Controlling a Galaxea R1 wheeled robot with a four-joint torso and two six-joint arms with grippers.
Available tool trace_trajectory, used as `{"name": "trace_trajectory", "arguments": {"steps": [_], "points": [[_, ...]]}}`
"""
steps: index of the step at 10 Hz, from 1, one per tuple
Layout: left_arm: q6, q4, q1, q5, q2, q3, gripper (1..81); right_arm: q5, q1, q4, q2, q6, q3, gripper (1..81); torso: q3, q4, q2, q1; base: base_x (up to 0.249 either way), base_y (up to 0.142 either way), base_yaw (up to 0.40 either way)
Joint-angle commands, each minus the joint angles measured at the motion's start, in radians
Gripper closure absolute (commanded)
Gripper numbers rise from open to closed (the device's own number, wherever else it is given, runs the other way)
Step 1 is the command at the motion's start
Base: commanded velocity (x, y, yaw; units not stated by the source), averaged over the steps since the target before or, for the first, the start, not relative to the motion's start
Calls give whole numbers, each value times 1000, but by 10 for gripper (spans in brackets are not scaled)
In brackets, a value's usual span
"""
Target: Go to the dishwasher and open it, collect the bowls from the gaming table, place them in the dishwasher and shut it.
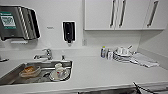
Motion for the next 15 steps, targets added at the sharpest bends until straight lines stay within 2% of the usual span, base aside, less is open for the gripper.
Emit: {"name": "trace_trajectory", "arguments": {"steps": [1,5,7,8,10,13,15], "points": [[0,23,-73,8,-48,21,10,-85,144,15,13,49,-49,10,0,0,0,0,0,0,0],[2,23,-73,8,-45,19,10,-123,147,13,77,81,-127,10,0,0,0,0,0,0,0],[2,23,-73,8,-43,15,10,-169,138,5,104,110,-178,10,0,0,0,0,0,0,0],[2,23,-73,8,-42,15,10,-170,137,-2,108,128,-192,10,0,0,0,0,0,0,0],[2,23,-73,8,-40,11,10,-189,126,-38,130,170,-227,10,0,0,0,0,0,0,0],[0,23,-73,8,-28,-2,10,-200,112,-129,131,245,-215,10,0,0,0,0,0,0,0],[0,23,-73,8,-26,-2,10,-200,103,-154,111,245,-187,10,0,0,0,0,0,0,0]]}}
